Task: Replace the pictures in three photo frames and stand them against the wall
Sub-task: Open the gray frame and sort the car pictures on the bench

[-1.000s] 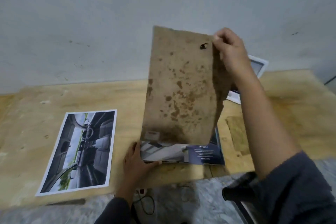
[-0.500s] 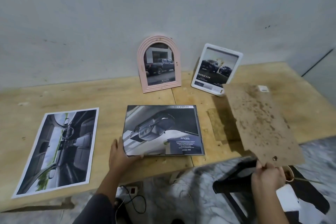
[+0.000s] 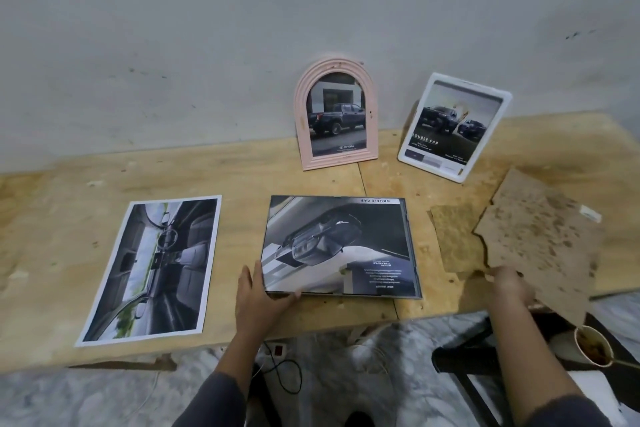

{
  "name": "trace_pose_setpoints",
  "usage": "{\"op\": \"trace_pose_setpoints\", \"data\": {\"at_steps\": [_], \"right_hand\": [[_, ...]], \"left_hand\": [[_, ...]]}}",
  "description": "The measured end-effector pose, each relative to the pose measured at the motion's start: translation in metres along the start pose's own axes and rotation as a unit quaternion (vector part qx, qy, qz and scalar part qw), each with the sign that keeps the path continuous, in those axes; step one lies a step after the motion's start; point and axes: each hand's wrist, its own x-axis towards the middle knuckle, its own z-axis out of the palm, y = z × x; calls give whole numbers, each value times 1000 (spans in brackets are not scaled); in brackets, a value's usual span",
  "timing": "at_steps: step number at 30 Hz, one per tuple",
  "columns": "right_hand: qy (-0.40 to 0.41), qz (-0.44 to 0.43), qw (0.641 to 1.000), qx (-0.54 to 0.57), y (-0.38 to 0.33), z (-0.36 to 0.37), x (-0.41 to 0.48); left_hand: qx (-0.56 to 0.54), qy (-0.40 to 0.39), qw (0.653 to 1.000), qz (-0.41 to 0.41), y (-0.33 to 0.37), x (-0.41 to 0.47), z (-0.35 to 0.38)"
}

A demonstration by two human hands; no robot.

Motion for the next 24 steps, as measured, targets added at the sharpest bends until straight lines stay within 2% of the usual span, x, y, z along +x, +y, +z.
{"op": "trace_pose_setpoints", "data": {"at_steps": [2,3,5,7,9,10,12,15,18,21,24], "right_hand": [[25,-17,999,-37,6,9,-10],[10,-66,995,-67,11,18,-20],[-81,-177,968,-159,21,40,-44],[-203,-260,888,-319,37,62,-59],[-231,-297,800,-467,45,78,-65],[-219,-301,774,-512,47,84,-66],[-188,-297,753,-556,48,93,-69],[-148,-279,752,-579,41,102,-67],[-129,-254,791,-542,30,101,-55],[-137,-285,830,-460,27,94,-44],[-122,-320,843,-414,30,87,-43]], "left_hand": [[2,4,1000,-4,1,-2,1],[4,5,1000,-5,1,-3,2],[5,9,1000,-7,2,-4,2],[5,17,1000,-6,1,-5,4],[4,21,1000,-4,0,-5,5],[2,21,1000,-5,0,-5,5],[1,20,1000,-7,1,-5,4],[-2,20,1000,-6,2,-6,4],[5,18,1000,-11,2,-5,3],[8,18,1000,-11,1,-4,5],[9,19,1000,-10,1,-3,6]]}}
